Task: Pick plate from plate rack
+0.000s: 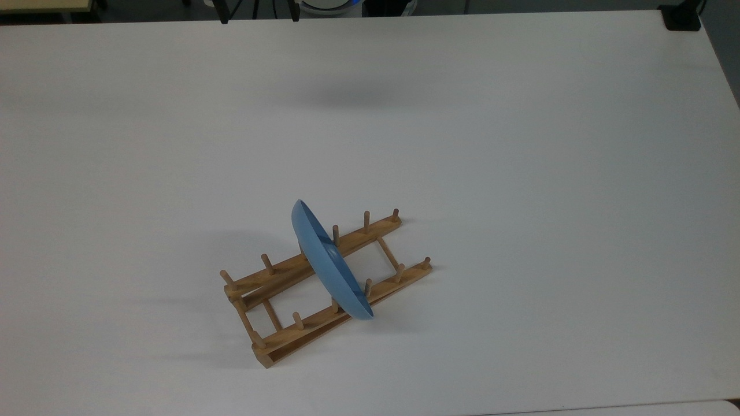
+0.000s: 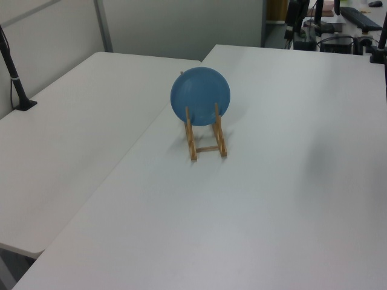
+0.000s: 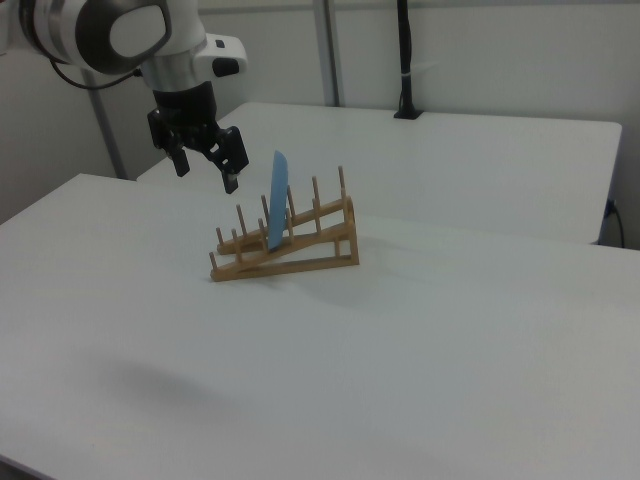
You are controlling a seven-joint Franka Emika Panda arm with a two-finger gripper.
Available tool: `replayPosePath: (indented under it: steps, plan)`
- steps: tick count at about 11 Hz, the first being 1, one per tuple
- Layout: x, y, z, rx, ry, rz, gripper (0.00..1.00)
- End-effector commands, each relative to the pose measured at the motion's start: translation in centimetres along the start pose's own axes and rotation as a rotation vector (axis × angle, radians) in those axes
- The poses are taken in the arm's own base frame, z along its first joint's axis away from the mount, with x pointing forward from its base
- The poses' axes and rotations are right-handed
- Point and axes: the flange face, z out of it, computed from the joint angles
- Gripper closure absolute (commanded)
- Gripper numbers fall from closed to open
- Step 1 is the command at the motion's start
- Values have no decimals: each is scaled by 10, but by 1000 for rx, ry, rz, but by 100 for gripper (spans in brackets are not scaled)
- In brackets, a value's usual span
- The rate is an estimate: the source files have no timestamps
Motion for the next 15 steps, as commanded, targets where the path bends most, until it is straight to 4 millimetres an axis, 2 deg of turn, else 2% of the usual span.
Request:
replayPosePath:
  steps: [1,9,12,14,15]
  plan:
    - [0,2,-4,-9,-13,-8,0]
    - [0,0,-3,-6,-15,-29,0]
    - [4,-6,7,-15,-34,-176,0]
    - [14,-8,16,-26,-28,-217,0]
    - [29,-11,13,-43,31,-223,0]
